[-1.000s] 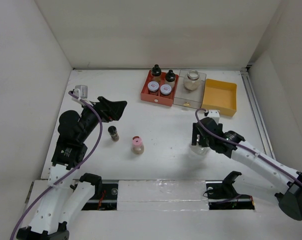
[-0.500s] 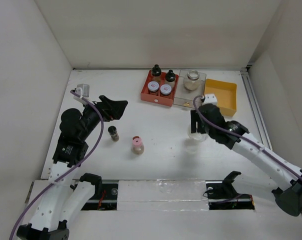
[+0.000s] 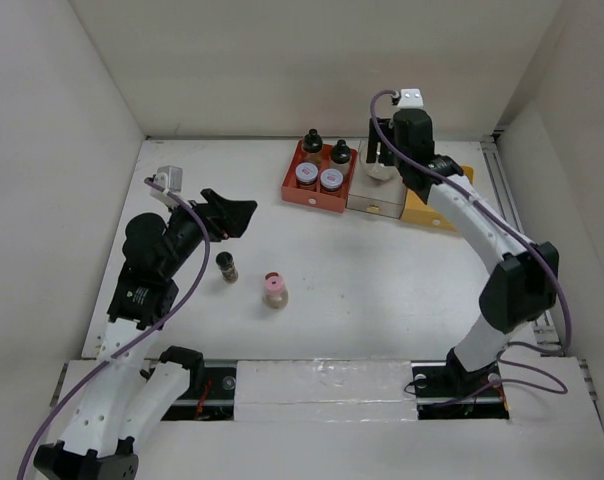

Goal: Organize the condiment bottles

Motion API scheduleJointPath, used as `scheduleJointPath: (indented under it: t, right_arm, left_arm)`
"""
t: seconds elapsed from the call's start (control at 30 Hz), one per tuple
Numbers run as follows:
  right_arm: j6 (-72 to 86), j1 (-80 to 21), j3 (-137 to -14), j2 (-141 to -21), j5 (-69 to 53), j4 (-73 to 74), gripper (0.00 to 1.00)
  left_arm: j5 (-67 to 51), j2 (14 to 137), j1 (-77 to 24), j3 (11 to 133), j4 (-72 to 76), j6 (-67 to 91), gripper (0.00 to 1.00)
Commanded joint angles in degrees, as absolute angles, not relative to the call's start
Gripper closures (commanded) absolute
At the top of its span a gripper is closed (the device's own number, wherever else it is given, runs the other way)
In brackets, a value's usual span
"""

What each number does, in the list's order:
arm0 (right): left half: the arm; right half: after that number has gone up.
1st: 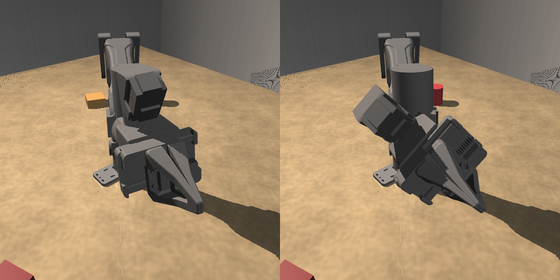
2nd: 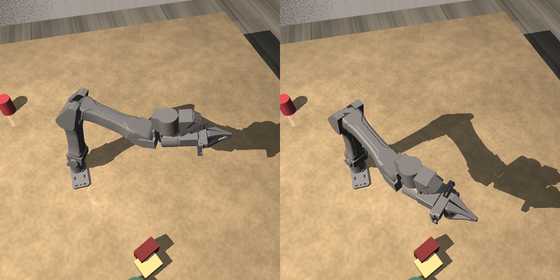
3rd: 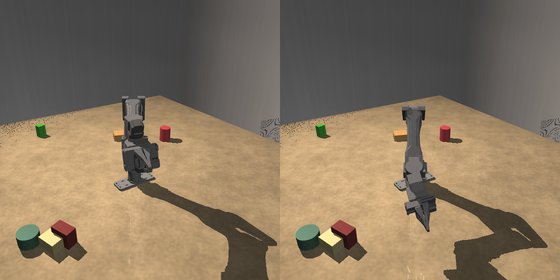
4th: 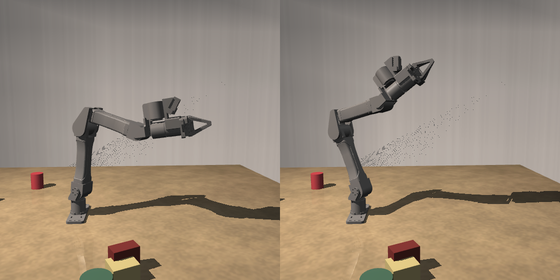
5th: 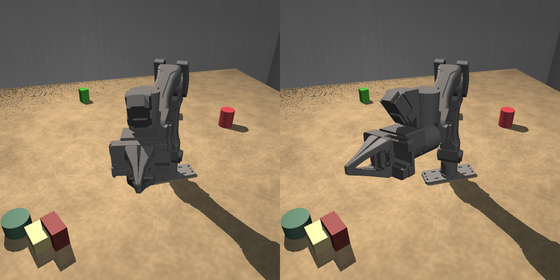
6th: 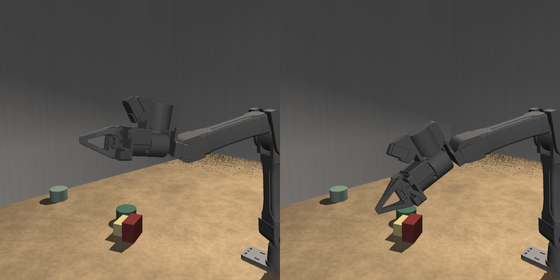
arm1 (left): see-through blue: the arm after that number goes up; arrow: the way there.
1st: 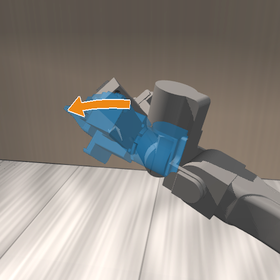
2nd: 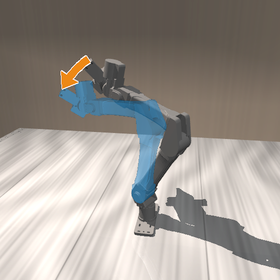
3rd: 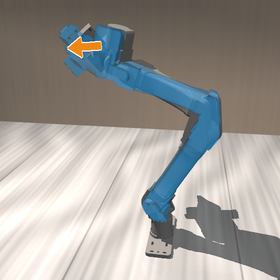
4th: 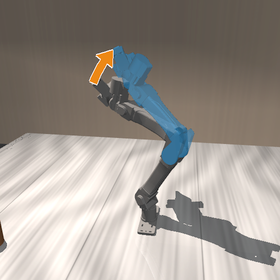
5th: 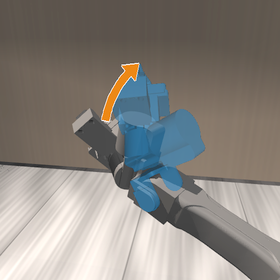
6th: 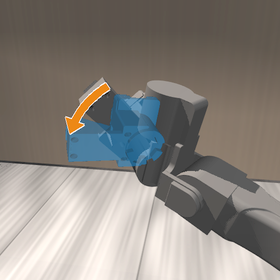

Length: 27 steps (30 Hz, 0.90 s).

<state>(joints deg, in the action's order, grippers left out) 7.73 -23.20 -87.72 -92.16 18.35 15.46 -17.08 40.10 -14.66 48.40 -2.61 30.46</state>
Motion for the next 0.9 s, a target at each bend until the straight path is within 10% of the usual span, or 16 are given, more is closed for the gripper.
scheduleJointPath:
  t: [0.0, 0.87]
  right_arm:
    - [6.2, -20.8, -93.3, -96.2, 15.1, 8.6, 0.46]
    - [7.7, -16.7, -88.5, -109.7, 11.0, 4.4, 0.46]
  left_arm:
    - [-16.9, 40.4, -14.9, 49.9, -0.8, 29.1, 0.01]
    - [-16.9, 43.1, -14.9, 49.9, -0.8, 28.6, 0.01]
